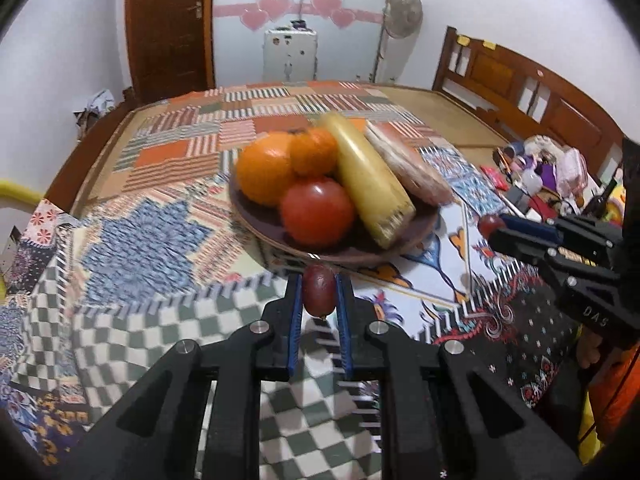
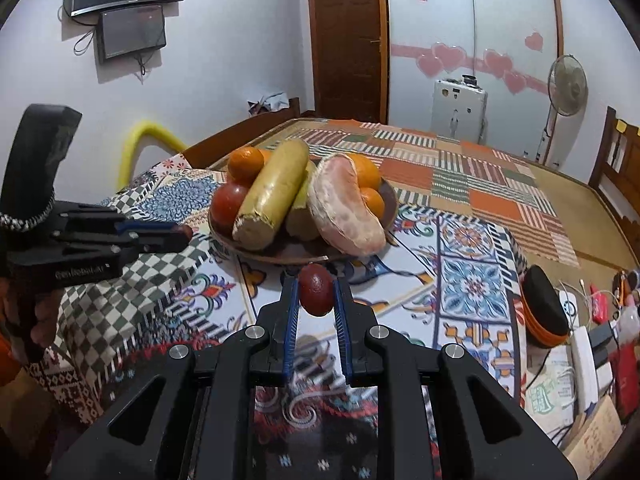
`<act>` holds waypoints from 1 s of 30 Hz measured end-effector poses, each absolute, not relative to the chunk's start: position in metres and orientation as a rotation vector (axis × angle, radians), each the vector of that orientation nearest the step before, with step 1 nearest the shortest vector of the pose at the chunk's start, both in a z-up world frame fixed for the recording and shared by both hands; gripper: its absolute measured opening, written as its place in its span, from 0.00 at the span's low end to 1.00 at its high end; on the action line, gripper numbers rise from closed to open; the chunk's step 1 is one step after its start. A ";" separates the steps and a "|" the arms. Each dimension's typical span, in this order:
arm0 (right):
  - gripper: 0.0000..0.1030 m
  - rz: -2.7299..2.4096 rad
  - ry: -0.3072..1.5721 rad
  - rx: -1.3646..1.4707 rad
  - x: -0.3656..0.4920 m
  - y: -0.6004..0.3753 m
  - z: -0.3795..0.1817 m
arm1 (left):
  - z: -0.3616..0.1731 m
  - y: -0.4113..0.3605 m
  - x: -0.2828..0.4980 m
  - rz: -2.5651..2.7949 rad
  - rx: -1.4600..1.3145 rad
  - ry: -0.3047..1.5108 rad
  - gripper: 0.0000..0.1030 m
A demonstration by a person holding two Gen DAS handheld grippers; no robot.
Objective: Organize fruits
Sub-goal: 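Drop the grape onto the plate with the left tool while the right tool drops its grape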
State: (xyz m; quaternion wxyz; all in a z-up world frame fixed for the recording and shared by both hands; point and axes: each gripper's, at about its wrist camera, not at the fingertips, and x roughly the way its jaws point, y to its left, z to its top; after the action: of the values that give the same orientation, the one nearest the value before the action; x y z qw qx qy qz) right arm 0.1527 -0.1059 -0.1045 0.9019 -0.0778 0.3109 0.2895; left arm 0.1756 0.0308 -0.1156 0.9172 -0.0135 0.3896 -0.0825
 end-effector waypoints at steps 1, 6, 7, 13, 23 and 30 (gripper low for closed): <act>0.16 0.600 0.639 -0.164 0.154 -0.104 -0.103 | -0.114 0.033 0.176 -0.166 -0.030 0.795 0.15; 0.16 0.608 0.626 -0.171 0.164 -0.093 -0.099 | -0.106 0.046 0.185 -0.136 -0.037 0.766 0.15; 0.16 0.609 0.626 -0.172 0.166 -0.091 -0.099 | -0.105 0.049 0.189 -0.131 -0.042 0.765 0.15; 0.16 0.613 0.627 -0.185 0.174 -0.080 -0.100 | -0.107 0.053 0.211 -0.107 -0.056 0.769 0.15; 0.16 0.611 0.648 -0.190 0.185 -0.071 -0.107 | -0.107 0.055 0.232 -0.098 -0.060 0.753 0.15; 0.16 0.614 0.643 -0.200 0.187 -0.066 -0.108 | -0.114 0.055 0.239 -0.092 -0.071 0.769 0.15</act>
State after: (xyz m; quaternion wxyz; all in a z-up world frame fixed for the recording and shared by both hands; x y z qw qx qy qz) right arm 0.1868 -0.0662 -0.1076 0.8979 -0.0966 0.3104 0.2967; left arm 0.2391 0.0552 -0.1139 0.9254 -0.0347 0.3747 -0.0448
